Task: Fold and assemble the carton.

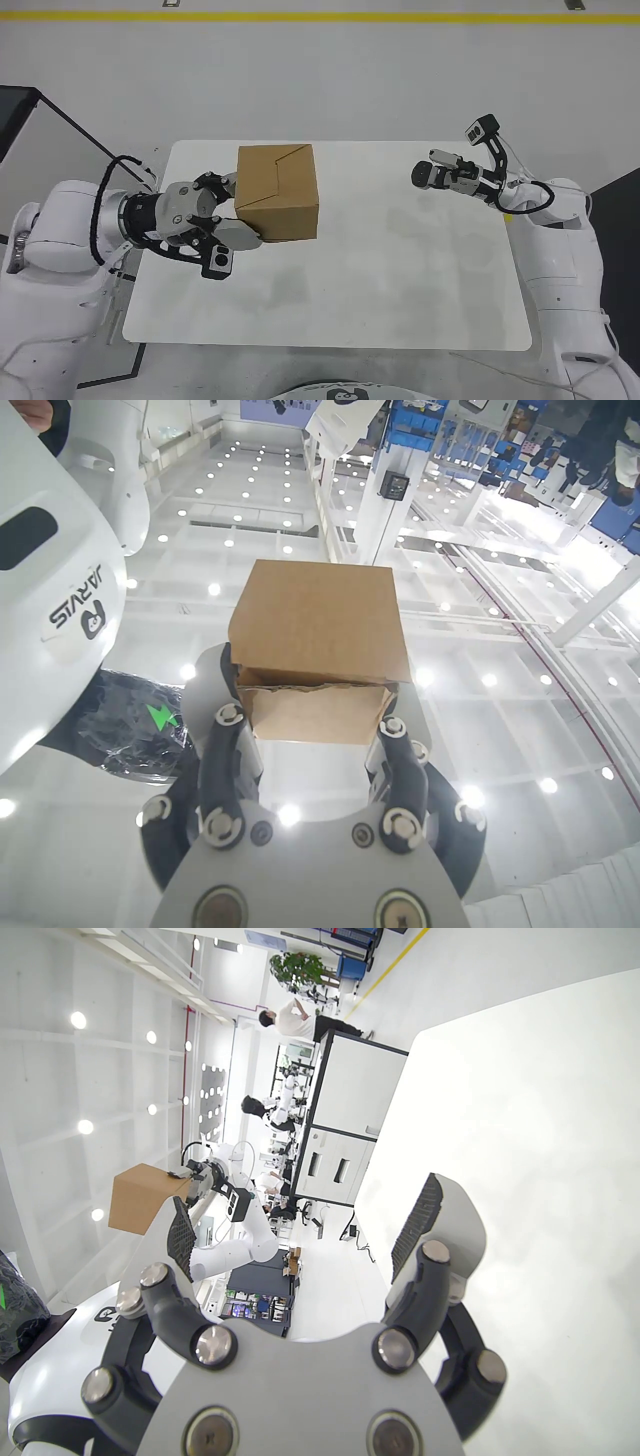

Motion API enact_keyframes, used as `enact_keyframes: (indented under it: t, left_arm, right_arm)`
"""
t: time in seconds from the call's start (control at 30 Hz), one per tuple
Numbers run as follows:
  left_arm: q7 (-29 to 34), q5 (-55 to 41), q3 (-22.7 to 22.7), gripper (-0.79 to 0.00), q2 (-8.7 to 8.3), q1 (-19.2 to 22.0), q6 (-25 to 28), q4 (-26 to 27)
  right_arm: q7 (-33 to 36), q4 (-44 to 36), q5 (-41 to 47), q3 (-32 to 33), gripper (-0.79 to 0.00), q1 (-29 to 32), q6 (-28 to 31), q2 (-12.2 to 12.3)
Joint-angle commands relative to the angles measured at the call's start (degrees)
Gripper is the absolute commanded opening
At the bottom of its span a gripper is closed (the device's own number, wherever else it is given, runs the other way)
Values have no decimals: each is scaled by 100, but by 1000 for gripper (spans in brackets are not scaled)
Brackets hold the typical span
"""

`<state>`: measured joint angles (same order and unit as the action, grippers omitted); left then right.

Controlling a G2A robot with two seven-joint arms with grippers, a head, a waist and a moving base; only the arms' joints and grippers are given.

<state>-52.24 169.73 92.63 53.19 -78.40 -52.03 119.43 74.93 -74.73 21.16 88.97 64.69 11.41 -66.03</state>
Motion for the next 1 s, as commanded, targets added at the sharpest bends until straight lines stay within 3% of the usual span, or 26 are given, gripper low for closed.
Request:
enact_keyframes:
  t: [0.0, 0.13, 0.3, 0.67, 0.97]
  left_arm:
    - [0, 0, 0, -785, 0, 0, 0, 0]
    - [339, -179, -61, -785, 23, -35, 72, 99]
    - [322, 550, -206, -785, -16, 227, -323, 420]
    - [345, 627, -407, -785, -451, 883, -348, 674]
    - [534, 627, -469, -785, -741, 996, -536, 601]
  right_arm:
    - [0, 0, 0, 0, 0, 0, 0, 0]
    - [0, 0, 0, 0, 0, 0, 0, 0]
    - [0, 0, 0, 0, 0, 0, 0, 0]
    - [0, 0, 0, 0, 0, 0, 0, 0]
    - [0, 0, 0, 0, 0, 0, 0, 0]
